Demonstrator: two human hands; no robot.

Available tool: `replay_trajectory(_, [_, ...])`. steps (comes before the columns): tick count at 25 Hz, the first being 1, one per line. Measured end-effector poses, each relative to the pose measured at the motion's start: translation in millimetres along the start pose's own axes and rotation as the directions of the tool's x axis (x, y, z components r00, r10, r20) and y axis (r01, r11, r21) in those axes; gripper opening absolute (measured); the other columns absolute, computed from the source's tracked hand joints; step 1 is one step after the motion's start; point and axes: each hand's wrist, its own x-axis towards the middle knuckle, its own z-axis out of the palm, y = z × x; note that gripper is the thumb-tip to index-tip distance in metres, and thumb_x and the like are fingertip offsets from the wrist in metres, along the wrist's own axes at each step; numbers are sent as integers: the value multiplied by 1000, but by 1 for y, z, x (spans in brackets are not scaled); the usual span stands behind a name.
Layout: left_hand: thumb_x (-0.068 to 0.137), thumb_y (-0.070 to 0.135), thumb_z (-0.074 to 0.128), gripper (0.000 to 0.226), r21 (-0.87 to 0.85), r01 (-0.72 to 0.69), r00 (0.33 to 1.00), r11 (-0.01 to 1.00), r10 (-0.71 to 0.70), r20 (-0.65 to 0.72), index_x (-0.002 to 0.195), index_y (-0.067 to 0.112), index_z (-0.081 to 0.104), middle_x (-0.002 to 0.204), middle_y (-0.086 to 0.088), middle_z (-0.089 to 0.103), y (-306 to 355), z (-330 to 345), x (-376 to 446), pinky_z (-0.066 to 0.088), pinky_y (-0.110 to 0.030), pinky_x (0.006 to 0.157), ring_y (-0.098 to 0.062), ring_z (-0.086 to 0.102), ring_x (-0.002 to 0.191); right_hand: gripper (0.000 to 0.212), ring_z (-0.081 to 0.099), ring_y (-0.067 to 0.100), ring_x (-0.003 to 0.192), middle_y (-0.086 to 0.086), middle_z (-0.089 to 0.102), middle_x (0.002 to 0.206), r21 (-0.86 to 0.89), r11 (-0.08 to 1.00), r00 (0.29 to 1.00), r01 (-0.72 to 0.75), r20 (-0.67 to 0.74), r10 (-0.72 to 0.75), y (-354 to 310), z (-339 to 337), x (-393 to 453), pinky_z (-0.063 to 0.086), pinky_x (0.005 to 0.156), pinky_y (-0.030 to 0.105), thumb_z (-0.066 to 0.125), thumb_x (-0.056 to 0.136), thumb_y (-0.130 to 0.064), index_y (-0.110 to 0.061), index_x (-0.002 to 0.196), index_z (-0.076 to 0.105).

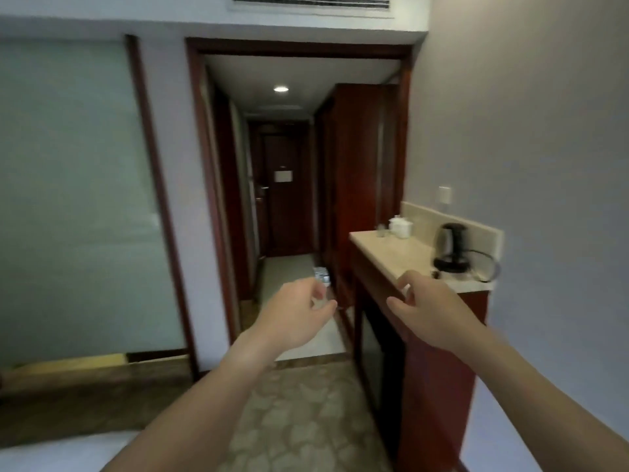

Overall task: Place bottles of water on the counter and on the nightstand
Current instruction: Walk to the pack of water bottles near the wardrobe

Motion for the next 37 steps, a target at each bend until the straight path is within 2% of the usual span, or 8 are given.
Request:
replay_trajectory(4, [90,40,56,34,17,106,993,994,-105,-57,120,24,63,106,12,67,-74,-43,-22,54,-35,90,-7,62,97,17,60,13,69,-3,62,76,24,996,991,87,100,-89,-55,57,35,43,57,30,58,93,-36,-21,100,53])
replay_trajectory(10, [91,38,56,34,-2,125,984,992,-124,-126,122,24,63,109,11,67,-163,-79,28,55,-31,91,-6,62,99,14,56,15,55,0,61,66,-2,989,986,147,77,-146,-127,116,115,39,50,27,57,92,-29,-21,83,50])
replay_trajectory(13, [91,40,56,38,7,60,989,998,-59,-134,125,24,61,114,8,67,-184,-97,74,55,-34,92,-9,62,103,13,60,14,59,-2,63,68,-35,983,984,178,33,-177,-149,124,155,43,51,27,58,92,-31,-22,87,50])
replay_trajectory(16, [91,41,57,37,-18,15,989,1000,-18,-145,123,25,61,112,9,67,-205,-105,114,56,-36,91,-9,63,102,20,66,12,68,-4,69,77,-57,983,983,175,64,-171,-156,135,191,57,64,33,58,93,-36,-22,106,53])
replay_trajectory(19, [90,42,58,36,-13,4,991,1000,-6,-133,122,25,62,111,10,66,-227,-98,149,56,-37,91,-8,62,101,37,66,11,77,-3,70,95,-59,986,983,156,104,-149,-156,152,226,58,71,31,59,93,-39,-21,124,51])
replay_trajectory(22, [90,41,58,38,17,3,993,1000,0,-121,124,25,61,115,10,64,-249,-81,193,54,-36,93,-8,60,105,46,64,13,90,-2,66,110,-64,986,984,156,102,-150,-150,176,267,56,80,31,59,92,-41,-20,131,49])
replay_trajectory(27, [89,43,57,36,21,24,993,999,-21,-113,121,27,61,112,12,64,-291,-35,289,55,-35,91,-7,60,103,47,62,14,94,-3,63,111,-66,987,985,143,111,-135,-106,229,361,56,83,33,60,90,-44,-21,131,51])
replay_trajectory(37, [90,42,59,35,-18,49,993,999,-50,-106,121,25,63,115,9,65,-357,22,559,54,-37,93,-9,60,105,51,62,20,104,2,63,124,-3,991,986,131,105,-130,-14,289,641,53,84,32,59,91,-46,-19,133,49])
